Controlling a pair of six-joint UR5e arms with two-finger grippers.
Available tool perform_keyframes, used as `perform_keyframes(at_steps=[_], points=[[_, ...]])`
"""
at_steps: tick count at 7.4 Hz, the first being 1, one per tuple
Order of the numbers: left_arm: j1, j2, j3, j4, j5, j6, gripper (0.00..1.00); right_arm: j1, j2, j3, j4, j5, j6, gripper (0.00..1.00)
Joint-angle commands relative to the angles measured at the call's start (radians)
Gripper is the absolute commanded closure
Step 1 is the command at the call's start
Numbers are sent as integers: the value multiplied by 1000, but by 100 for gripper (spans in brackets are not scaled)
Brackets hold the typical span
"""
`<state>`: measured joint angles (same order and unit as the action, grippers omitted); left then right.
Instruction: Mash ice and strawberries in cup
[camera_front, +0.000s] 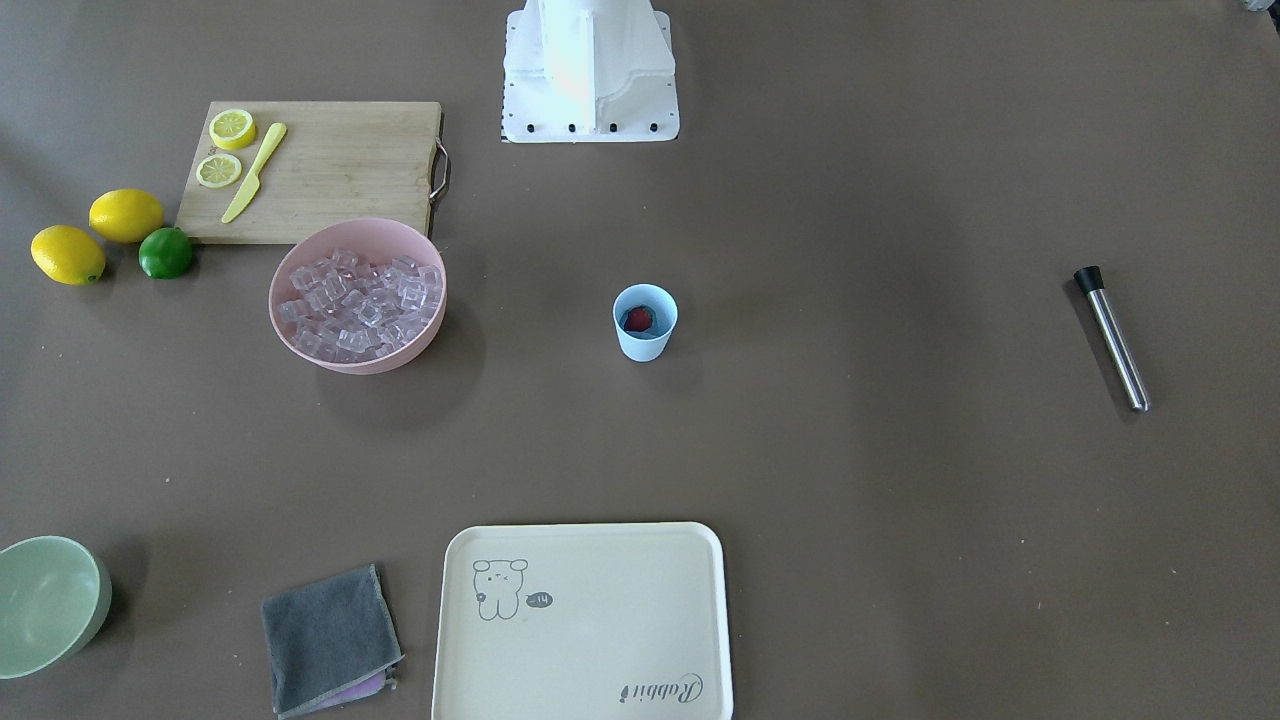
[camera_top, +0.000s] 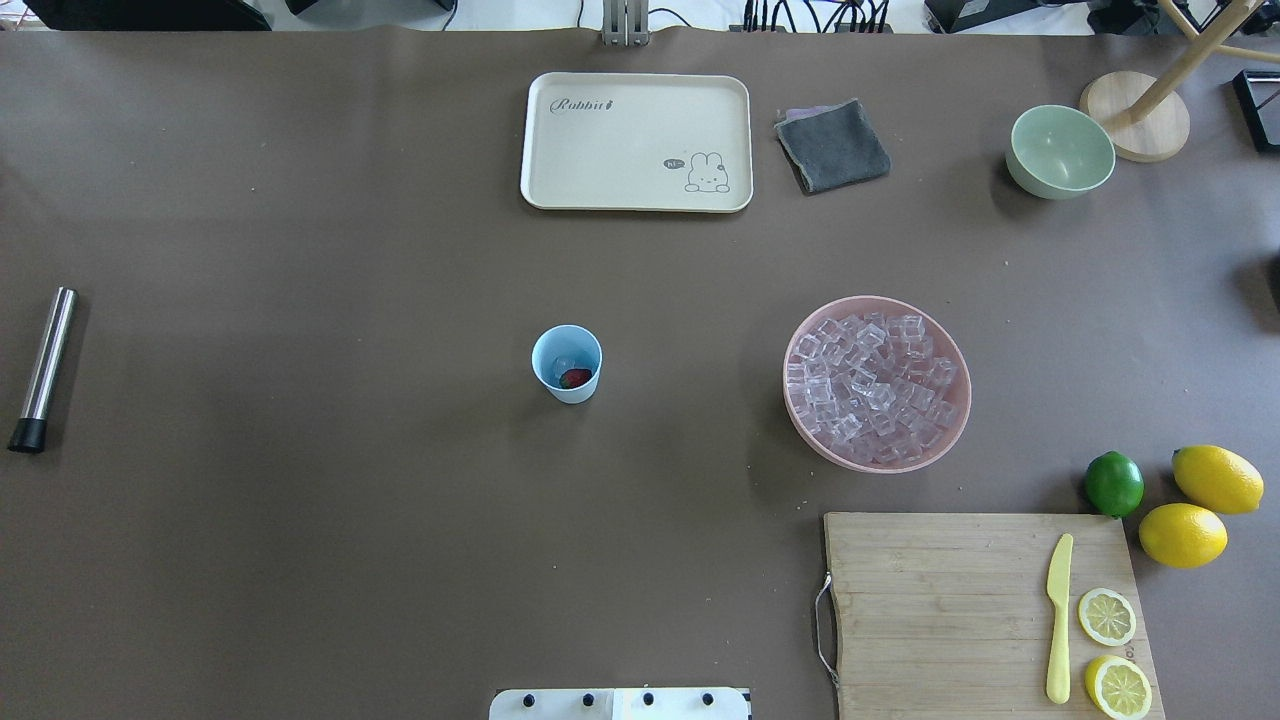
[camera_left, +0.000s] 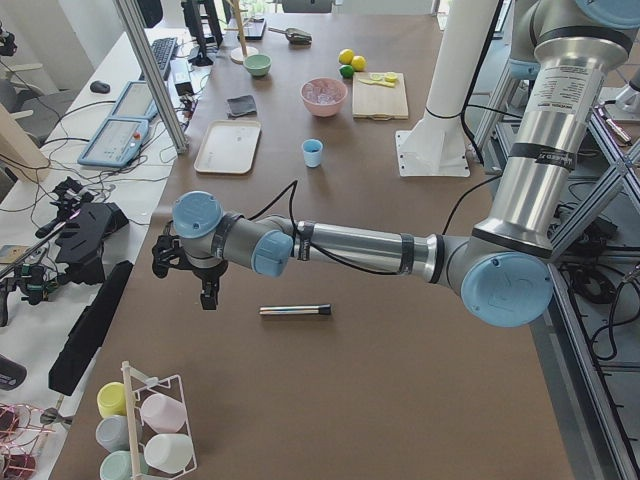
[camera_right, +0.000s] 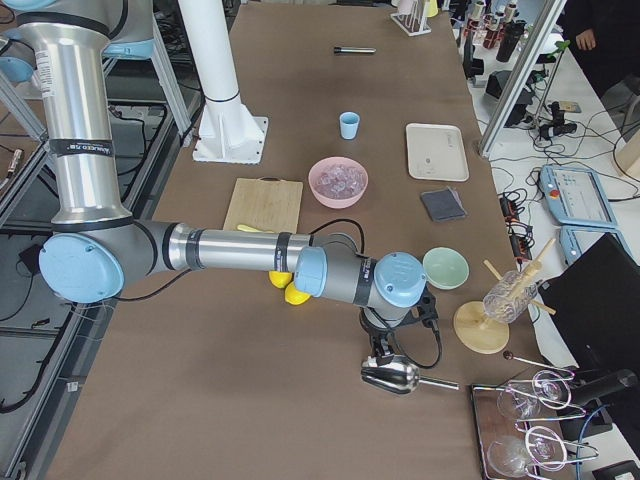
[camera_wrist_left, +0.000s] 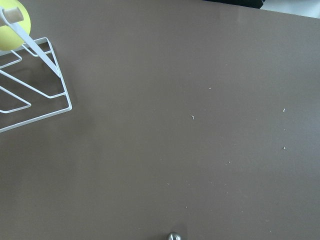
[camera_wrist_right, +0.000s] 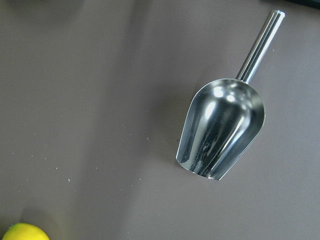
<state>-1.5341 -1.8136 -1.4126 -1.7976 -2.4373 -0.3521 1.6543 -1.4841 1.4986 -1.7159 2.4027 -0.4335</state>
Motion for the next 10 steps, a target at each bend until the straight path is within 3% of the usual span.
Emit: perform_keyframes(at_steps=[1, 10], points=[[0, 5, 21, -26, 0, 1, 1, 1, 1, 0, 1, 0, 2, 0], [0, 8, 27, -46, 0, -1, 1, 1, -2, -3, 1, -2, 6, 0]])
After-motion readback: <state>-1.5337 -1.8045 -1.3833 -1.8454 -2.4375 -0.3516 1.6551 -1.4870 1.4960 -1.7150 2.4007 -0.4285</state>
